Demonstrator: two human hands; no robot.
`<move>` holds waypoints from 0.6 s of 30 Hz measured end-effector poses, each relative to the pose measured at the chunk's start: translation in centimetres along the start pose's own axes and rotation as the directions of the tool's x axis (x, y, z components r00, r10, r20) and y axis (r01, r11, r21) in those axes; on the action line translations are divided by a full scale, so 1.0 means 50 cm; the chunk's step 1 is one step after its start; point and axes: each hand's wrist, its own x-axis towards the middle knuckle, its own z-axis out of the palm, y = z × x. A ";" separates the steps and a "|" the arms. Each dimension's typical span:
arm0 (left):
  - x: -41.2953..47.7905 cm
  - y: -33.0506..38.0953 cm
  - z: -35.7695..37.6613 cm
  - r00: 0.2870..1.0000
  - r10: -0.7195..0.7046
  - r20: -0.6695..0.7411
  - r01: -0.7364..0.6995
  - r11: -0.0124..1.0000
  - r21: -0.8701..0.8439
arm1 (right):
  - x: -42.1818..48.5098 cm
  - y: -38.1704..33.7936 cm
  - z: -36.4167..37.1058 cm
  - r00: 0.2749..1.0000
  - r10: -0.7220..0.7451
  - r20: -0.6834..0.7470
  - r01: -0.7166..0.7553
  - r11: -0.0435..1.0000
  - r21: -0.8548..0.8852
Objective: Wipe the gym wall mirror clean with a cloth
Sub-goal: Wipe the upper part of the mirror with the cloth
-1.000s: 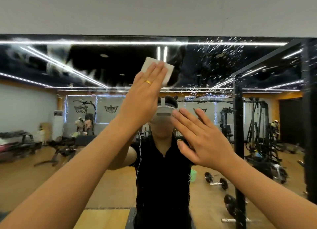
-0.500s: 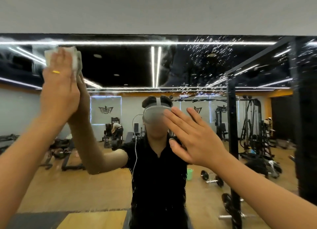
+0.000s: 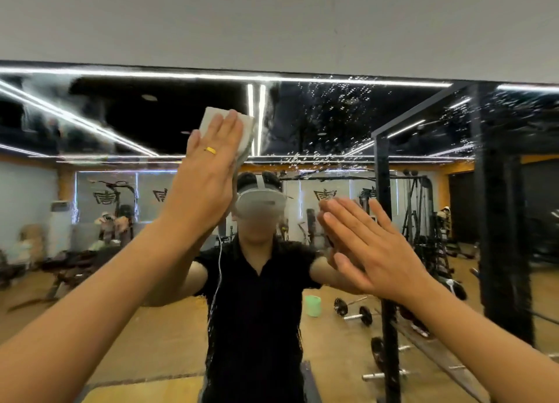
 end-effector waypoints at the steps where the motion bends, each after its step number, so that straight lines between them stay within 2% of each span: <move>1: 0.014 0.013 0.011 1.000 0.012 0.018 -0.012 1.000 0.013 | -0.017 0.017 0.001 0.999 0.008 0.042 -0.008 1.000 -0.009; 4: 0.061 0.031 0.036 1.000 0.007 0.026 -0.009 0.996 0.087 | -0.040 0.039 0.017 0.995 0.017 0.102 -0.015 1.000 -0.013; 10: 0.171 0.055 0.056 0.998 0.038 0.044 -0.047 0.976 0.212 | -0.043 0.041 0.032 0.999 -0.003 0.038 0.003 1.000 -0.008; 14: 0.264 0.072 0.061 0.999 0.005 0.041 -0.013 0.980 0.199 | -0.047 0.043 0.036 0.999 0.002 0.040 -0.002 1.000 -0.001; 18: 0.199 0.094 0.076 0.999 -0.038 0.007 0.036 0.987 0.156 | -0.047 0.045 0.037 1.000 0.013 0.028 -0.013 1.000 0.022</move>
